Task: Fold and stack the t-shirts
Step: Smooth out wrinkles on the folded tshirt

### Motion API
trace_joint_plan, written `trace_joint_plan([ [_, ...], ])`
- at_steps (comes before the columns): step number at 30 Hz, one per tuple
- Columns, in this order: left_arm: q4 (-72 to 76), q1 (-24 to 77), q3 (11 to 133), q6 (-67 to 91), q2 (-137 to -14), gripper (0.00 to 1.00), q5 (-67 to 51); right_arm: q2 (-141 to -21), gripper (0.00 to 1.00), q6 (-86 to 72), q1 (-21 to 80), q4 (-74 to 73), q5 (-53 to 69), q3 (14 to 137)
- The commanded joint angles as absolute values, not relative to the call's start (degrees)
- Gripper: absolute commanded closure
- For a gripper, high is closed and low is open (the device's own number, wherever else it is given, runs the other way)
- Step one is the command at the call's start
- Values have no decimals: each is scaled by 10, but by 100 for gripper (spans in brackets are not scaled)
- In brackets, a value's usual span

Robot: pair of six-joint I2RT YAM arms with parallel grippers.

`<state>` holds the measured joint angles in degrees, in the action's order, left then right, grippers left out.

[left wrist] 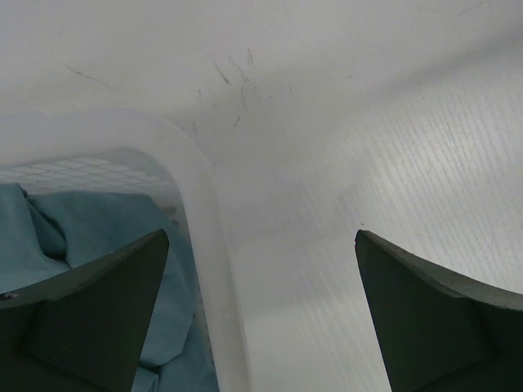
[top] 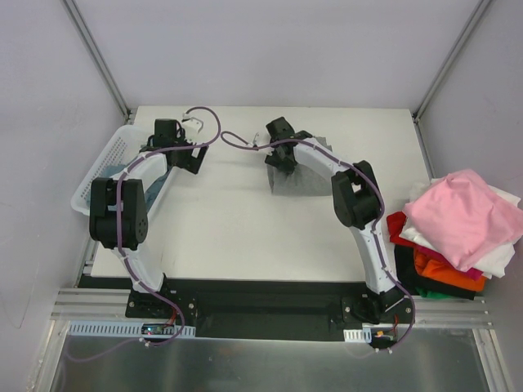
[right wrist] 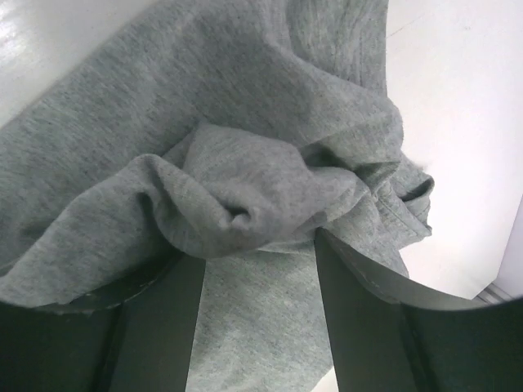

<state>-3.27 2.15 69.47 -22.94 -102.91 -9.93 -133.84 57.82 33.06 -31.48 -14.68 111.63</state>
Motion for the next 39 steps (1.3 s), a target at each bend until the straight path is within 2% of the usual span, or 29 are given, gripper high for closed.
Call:
trace_joint_plan([
  [1, -25, 20, 690, -243, -991, 1, -96, -1323, 41, 568, 332, -315, -120, 1116],
  [13, -25, 20, 679, -228, -980, 1, -112, -1198, 41, 560, 345, -323, -148, 1059],
  [19, -25, 20, 675, -225, -977, 1, -114, -1172, 41, 552, 372, -326, -148, 1022],
  [39, -25, 20, 674, -229, -980, 1, -106, -1240, 41, 530, 401, -316, -121, 992],
])
